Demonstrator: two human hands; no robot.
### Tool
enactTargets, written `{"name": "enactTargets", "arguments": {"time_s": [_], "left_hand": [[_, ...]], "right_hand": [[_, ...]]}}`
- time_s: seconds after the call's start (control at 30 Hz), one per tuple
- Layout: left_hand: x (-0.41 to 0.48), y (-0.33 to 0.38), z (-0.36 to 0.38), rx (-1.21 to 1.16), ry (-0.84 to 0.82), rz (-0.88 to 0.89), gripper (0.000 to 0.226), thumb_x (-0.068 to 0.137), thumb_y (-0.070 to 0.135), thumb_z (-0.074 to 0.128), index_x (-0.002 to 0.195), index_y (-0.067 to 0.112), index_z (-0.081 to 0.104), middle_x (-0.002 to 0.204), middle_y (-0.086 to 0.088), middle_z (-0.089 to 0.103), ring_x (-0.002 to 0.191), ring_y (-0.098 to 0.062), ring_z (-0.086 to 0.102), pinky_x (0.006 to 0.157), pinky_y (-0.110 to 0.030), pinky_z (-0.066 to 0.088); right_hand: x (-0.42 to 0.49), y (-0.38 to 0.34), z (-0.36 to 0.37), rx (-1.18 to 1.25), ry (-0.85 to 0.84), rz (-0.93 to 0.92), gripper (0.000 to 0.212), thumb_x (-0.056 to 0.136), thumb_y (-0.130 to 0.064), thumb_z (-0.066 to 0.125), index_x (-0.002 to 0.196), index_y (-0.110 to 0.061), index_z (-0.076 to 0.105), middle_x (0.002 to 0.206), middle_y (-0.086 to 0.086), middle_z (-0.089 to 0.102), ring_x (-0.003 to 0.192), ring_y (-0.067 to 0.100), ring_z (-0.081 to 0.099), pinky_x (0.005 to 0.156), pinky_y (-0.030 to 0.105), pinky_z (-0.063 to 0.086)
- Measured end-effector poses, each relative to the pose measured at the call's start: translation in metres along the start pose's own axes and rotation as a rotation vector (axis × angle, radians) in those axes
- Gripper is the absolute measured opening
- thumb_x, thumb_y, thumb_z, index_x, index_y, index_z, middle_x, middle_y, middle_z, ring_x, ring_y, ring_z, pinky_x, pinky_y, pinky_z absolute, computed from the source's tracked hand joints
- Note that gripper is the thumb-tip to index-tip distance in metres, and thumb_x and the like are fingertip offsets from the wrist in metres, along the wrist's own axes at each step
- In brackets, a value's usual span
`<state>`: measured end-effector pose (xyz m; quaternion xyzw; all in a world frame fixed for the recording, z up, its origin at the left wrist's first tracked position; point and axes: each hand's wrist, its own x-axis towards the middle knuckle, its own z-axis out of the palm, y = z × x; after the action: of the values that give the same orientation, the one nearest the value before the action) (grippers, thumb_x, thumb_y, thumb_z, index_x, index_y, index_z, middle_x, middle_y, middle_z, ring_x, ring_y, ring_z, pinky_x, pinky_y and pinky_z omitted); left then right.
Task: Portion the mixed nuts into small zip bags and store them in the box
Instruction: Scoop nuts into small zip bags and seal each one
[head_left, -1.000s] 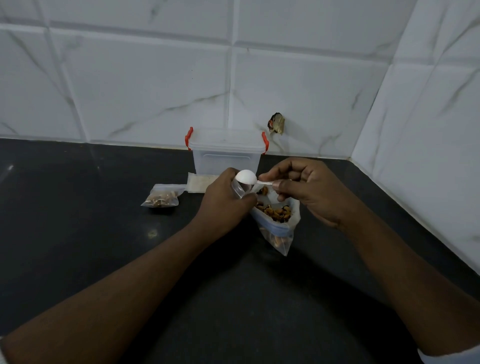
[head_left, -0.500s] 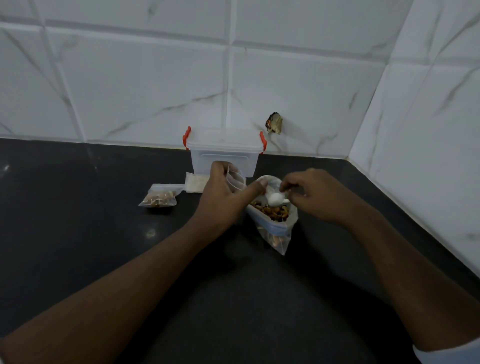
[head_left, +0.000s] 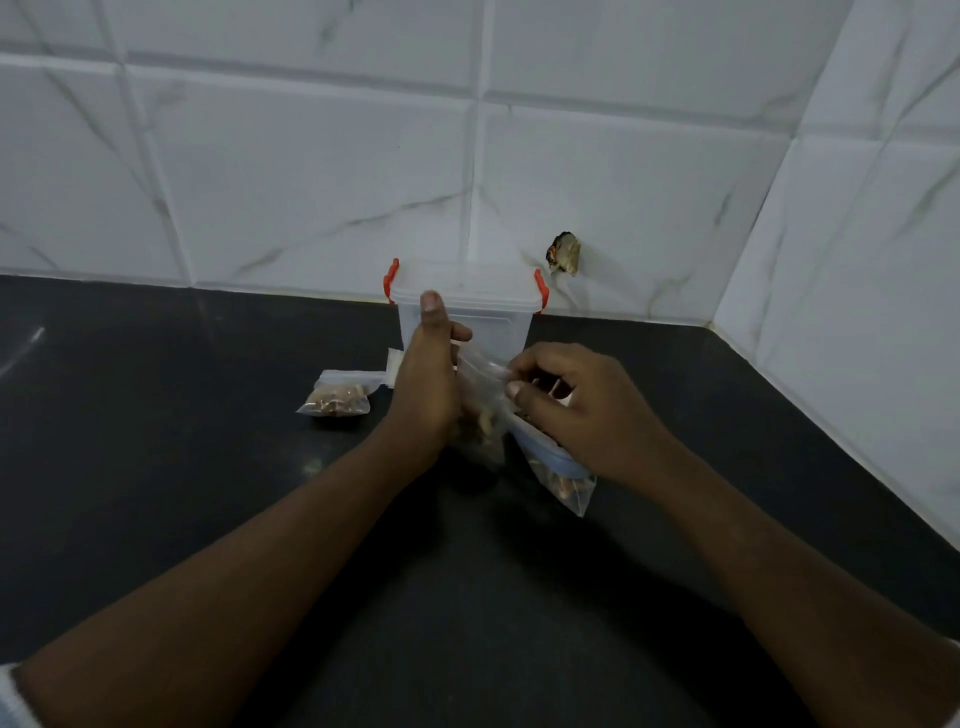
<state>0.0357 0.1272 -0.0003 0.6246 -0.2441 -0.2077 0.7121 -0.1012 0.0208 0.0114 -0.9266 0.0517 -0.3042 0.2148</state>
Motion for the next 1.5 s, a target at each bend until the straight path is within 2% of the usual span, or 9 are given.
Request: {"name": "enactTargets", "arguments": {"time_s": [0.07,0.2,0.3,0.5,0.63,0.8,1.1,1.3,1.5], "left_hand": [[0.003,0.002,-0.005,-0.014,0.033,-0.027,0.078,0.101,0.069,0.017,0.116,0.007,0.062,0.102,-0.014,0.068,0.09,-0.022,0.066,0.069,-0.031,0.048],[0.006,0.003,-0.009,-0.057,0.019,-0.036,0.071,0.104,0.064,0.022,0.102,0.01,0.067,0.094,-0.011,0.07,0.087,-0.022,0.066,0.075,-0.036,0.048],[0.007,0.006,-0.01,-0.108,-0.022,0.012,0.062,0.105,0.059,0.029,0.096,0.011,0.067,0.084,-0.008,0.071,0.081,-0.021,0.067,0.081,-0.039,0.05],[0.002,0.015,-0.013,-0.163,-0.388,0.011,0.075,0.088,0.072,0.038,0.116,0.006,0.064,0.105,-0.019,0.074,0.096,-0.033,0.072,0.084,-0.048,0.059],[-0.003,0.015,-0.012,-0.063,-0.569,0.044,0.04,0.092,0.025,0.071,0.124,0.006,0.058,0.104,-0.014,0.076,0.099,-0.034,0.073,0.095,-0.055,0.057],[-0.005,0.011,-0.013,0.0,-0.508,0.032,0.063,0.077,-0.007,0.079,0.131,0.011,0.053,0.112,-0.022,0.074,0.106,-0.037,0.072,0.098,-0.055,0.055],[0.0,0.002,-0.011,-0.033,-0.463,0.062,0.071,0.076,-0.012,0.079,0.137,0.012,0.05,0.113,-0.018,0.075,0.107,-0.033,0.072,0.09,-0.048,0.06],[-0.001,0.002,-0.009,-0.047,-0.357,0.134,0.063,0.073,-0.01,0.082,0.128,0.006,0.057,0.107,-0.013,0.077,0.101,-0.028,0.075,0.084,-0.041,0.062],[-0.002,0.0,-0.009,-0.023,-0.375,0.146,0.061,0.074,-0.011,0.081,0.129,0.006,0.058,0.106,-0.013,0.077,0.1,-0.027,0.075,0.08,-0.036,0.062]], "right_hand": [[-0.001,0.0,0.002,-0.065,-0.1,-0.011,0.011,0.096,-0.017,0.068,0.101,-0.021,0.076,0.091,-0.02,0.067,0.09,0.002,0.059,0.075,0.016,0.042],[0.0,-0.001,-0.002,-0.018,-0.007,-0.017,0.012,0.096,-0.015,0.067,0.103,-0.02,0.076,0.092,-0.021,0.067,0.091,0.0,0.06,0.074,0.009,0.04],[0.0,0.001,-0.006,-0.059,-0.151,-0.022,0.014,0.096,-0.014,0.067,0.102,-0.02,0.078,0.094,-0.017,0.07,0.092,-0.004,0.059,0.075,0.007,0.039],[0.003,0.005,-0.016,0.376,0.197,0.129,0.01,0.099,-0.006,0.064,0.102,-0.011,0.072,0.089,0.0,0.073,0.083,0.016,0.07,0.074,0.029,0.058],[0.003,0.007,-0.016,0.569,0.287,0.208,0.013,0.1,0.002,0.059,0.102,-0.006,0.069,0.089,0.015,0.072,0.077,0.027,0.071,0.069,0.036,0.061],[0.002,0.008,-0.013,0.584,0.291,0.215,0.014,0.101,0.002,0.058,0.103,-0.008,0.069,0.088,0.015,0.072,0.077,0.024,0.073,0.072,0.035,0.062],[0.004,0.013,-0.011,0.584,0.161,0.28,0.04,0.096,-0.014,0.071,0.132,-0.022,0.055,0.1,0.014,0.071,0.087,0.036,0.072,0.075,0.048,0.064],[0.004,0.012,-0.01,0.722,0.045,0.407,0.032,0.097,-0.014,0.07,0.128,-0.015,0.059,0.102,0.014,0.075,0.082,0.026,0.074,0.074,0.039,0.061],[0.003,0.02,-0.012,0.744,0.014,0.432,0.017,0.097,-0.013,0.069,0.113,-0.006,0.068,0.106,0.022,0.073,0.088,0.032,0.071,0.079,0.044,0.062]]}}
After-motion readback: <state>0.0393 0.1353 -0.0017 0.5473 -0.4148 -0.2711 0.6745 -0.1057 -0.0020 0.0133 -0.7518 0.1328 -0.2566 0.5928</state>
